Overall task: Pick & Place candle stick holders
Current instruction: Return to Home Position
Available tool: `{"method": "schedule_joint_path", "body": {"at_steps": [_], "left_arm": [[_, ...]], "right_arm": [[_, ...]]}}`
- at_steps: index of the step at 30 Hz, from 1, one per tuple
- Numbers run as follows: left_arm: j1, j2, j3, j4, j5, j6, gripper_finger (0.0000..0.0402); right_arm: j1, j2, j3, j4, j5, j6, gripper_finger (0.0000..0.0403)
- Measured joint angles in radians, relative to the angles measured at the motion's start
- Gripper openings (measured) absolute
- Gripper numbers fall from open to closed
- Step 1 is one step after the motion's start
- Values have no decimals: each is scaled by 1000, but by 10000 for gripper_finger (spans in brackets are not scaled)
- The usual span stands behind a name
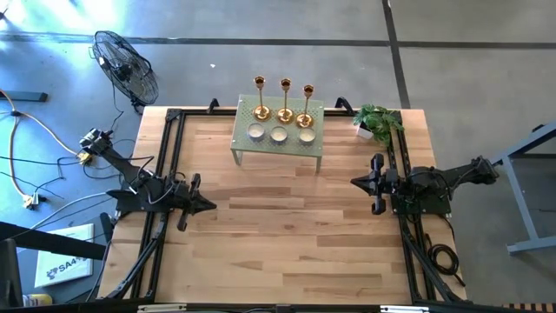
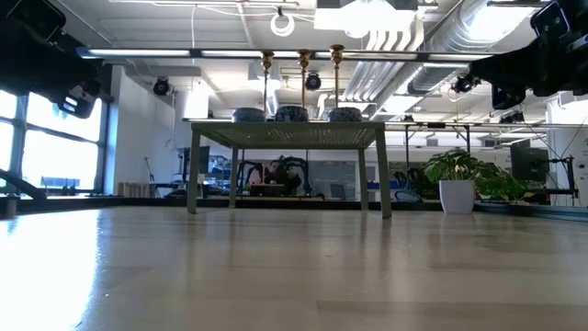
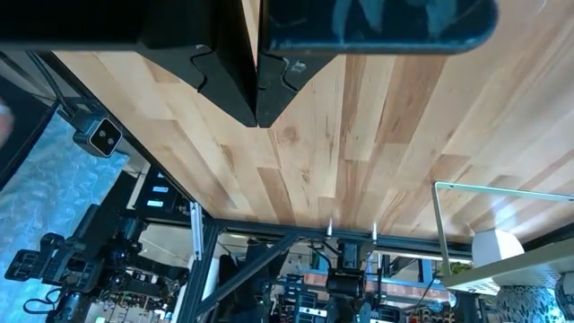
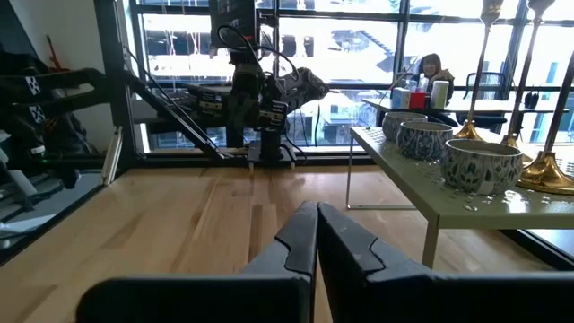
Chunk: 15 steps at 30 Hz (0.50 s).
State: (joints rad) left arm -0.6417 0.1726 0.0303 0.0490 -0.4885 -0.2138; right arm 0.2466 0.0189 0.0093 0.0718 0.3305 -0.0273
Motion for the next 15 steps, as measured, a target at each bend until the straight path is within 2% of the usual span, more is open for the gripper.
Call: {"method": "schedule_joint_path", "body": {"at_steps": [15], "left_arm": [[0,0,0,1,0,0,1]], "right_arm": [[0,0,0,0,0,0,7]]}}
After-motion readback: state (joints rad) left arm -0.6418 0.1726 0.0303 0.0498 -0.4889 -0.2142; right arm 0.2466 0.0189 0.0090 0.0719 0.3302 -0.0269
